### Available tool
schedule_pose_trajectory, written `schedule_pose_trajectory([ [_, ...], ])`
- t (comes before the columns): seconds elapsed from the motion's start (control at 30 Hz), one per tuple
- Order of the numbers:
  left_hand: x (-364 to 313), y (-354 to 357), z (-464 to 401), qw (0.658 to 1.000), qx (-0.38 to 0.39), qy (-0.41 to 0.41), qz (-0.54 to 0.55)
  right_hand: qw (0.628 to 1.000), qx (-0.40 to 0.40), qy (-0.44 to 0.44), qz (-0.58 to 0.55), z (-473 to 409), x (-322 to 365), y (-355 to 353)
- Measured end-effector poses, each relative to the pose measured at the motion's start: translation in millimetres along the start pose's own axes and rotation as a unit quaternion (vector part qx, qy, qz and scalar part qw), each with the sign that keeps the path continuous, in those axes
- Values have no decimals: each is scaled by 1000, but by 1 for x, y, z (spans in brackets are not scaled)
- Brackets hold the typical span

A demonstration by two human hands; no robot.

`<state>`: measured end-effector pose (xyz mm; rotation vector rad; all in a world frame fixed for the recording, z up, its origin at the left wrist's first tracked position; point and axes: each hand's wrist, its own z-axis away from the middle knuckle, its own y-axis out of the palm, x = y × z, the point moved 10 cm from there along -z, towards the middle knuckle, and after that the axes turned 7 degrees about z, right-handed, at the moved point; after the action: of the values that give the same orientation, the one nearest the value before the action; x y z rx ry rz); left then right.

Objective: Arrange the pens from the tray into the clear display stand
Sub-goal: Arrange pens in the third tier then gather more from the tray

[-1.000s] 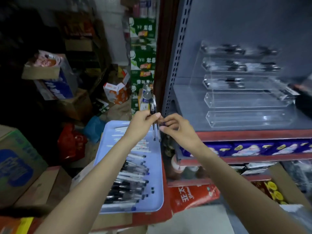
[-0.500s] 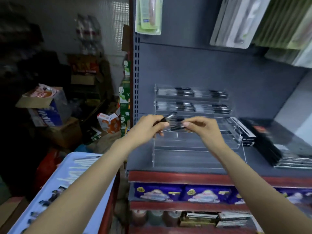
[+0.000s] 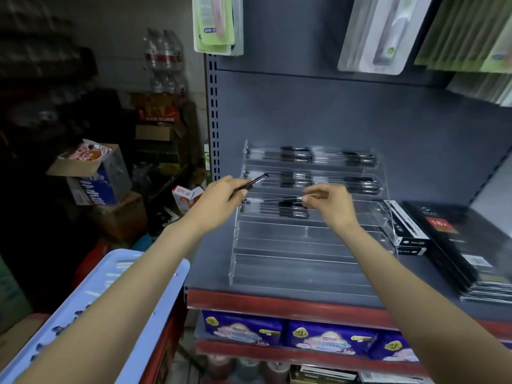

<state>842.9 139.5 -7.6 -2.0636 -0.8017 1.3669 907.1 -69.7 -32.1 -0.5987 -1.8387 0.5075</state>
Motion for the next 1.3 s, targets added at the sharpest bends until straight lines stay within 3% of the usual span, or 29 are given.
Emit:
schedule_pose_trajectory([
  [0.17, 0, -9, 0, 998, -43, 2, 47, 983, 26, -87, 161, -8, 16, 13],
  [0.33, 8, -5, 2, 999, -42, 2, 24, 970, 42, -98, 219, -14, 16, 24],
  [0.47, 5, 3, -2, 999, -29, 5, 12, 979, 74, -66, 180, -16, 13, 25],
  [0.57, 1, 7, -5, 1000, -24, 6, 14, 998, 36, -47, 37, -6, 19, 4],
  [0.67, -11, 17, -9, 999, -14, 20, 27, 990, 96, -58, -87, 9, 32, 7],
  [0.73, -19, 25, -12, 999, -2, 28, 25, 986, 123, -72, -91, 12, 36, 10],
  [0.8, -21, 26, -15, 999, -6, 26, 31, 988, 98, -66, -102, 8, 30, 3],
  [0.97, 16, -4, -8, 990, -128, -60, 12, 996, 7, -14, -83, -3, -9, -26],
  [1.13, 51, 16, 0, 985, -51, -151, 68, 1000, 3, -7, -20, -3, -17, -16],
  [1.3, 55, 16, 2, 982, -62, -160, 79, 996, 15, -30, 83, -5, -6, -3],
])
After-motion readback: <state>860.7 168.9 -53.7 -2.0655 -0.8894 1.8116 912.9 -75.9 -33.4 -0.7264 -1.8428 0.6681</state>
